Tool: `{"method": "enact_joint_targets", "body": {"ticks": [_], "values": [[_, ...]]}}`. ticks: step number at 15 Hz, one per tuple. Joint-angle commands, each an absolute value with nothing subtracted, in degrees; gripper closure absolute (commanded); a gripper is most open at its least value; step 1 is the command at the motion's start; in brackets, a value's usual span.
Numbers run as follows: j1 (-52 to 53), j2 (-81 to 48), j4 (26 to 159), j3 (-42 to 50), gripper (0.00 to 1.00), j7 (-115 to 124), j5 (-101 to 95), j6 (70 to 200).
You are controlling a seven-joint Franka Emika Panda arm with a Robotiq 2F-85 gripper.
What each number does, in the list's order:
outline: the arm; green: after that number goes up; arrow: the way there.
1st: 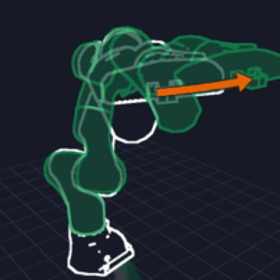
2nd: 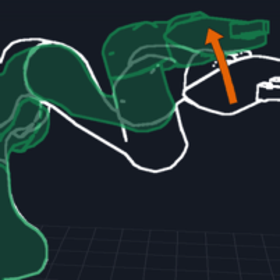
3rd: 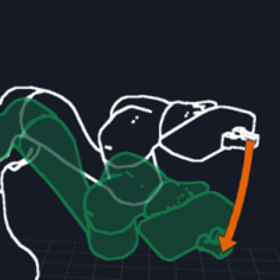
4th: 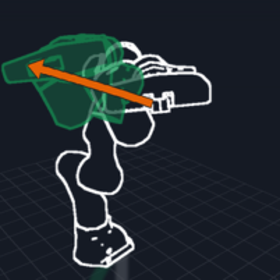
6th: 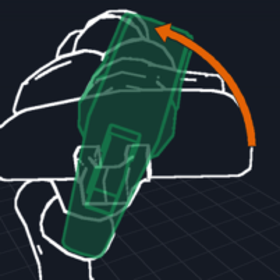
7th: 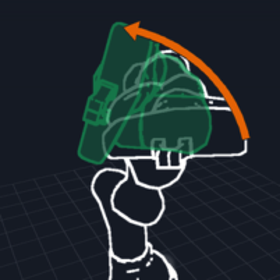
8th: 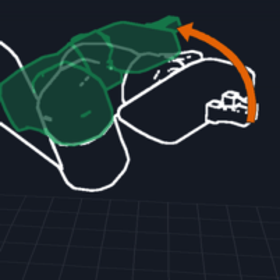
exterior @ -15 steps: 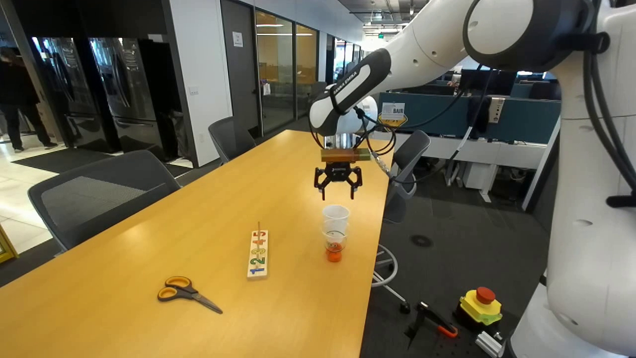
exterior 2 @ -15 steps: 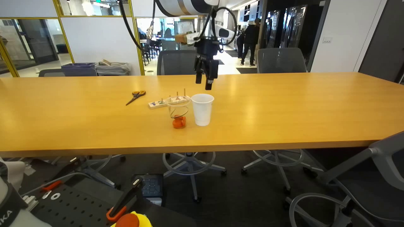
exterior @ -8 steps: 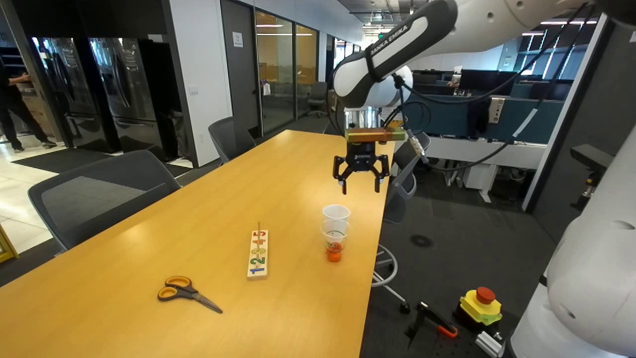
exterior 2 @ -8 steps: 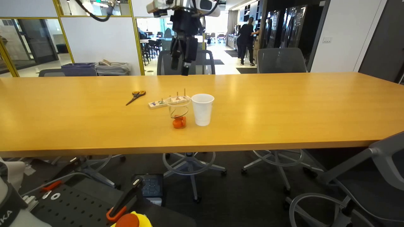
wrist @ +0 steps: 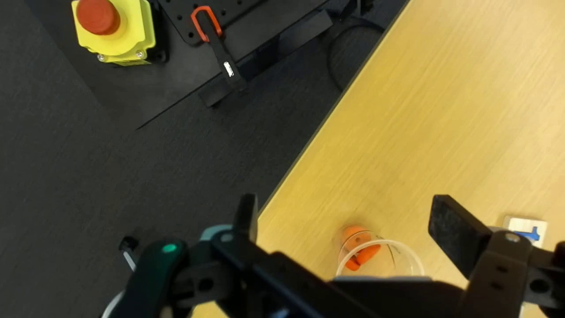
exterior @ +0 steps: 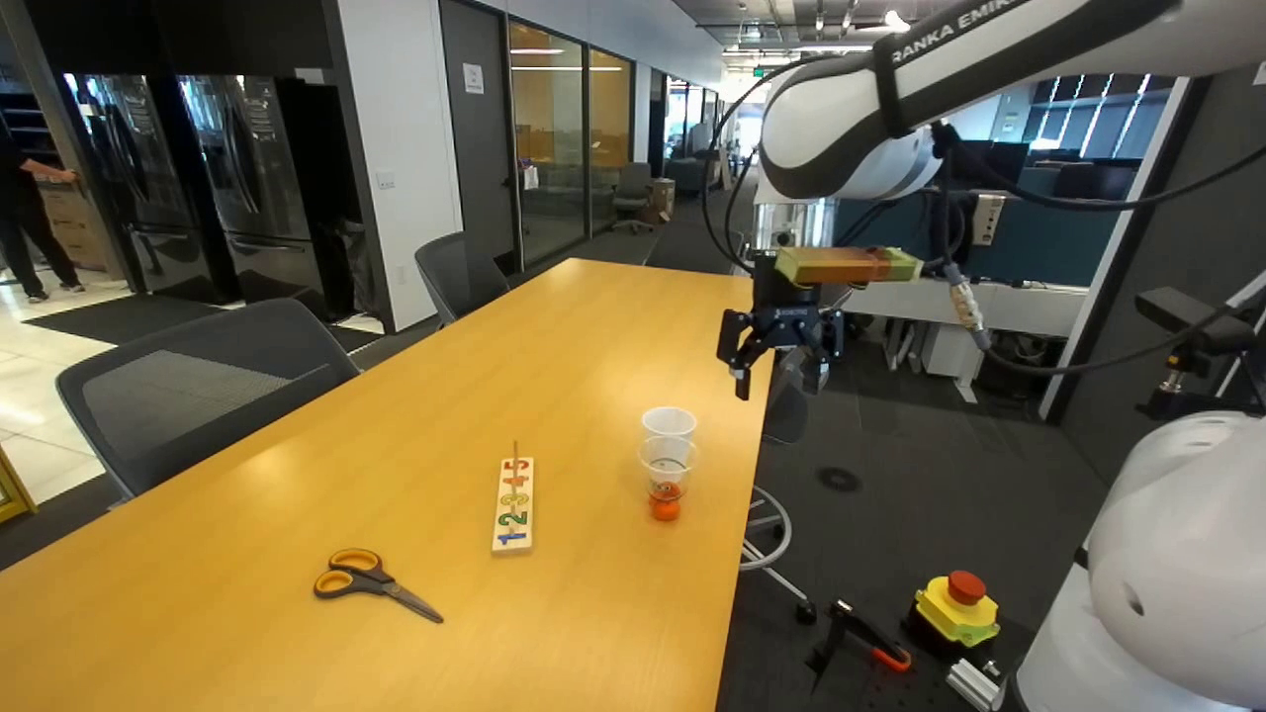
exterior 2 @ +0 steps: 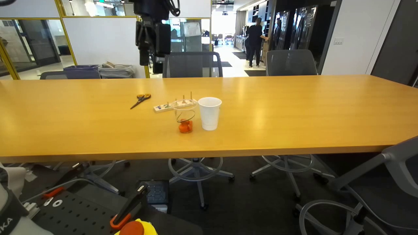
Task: Put the orange rings on the clear cup
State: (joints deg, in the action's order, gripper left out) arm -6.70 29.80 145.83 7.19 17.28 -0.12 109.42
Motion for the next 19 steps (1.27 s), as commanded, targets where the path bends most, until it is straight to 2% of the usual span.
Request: {"method": "enact_joint_targets", "body": {"ticks": [1,3,9,19], "values": [[-8.23,44.10,154.20,5.68,0.00,12.57,-0.47,109.45],[-8.43,50.24,156.11,5.88,0.00,10.84,0.17,105.73],[-9.25,58.09,157.58,6.77,0.00,7.79,0.10,100.23],[-10.77,57.70,157.17,6.79,0.00,8.23,0.25,99.00]]}}
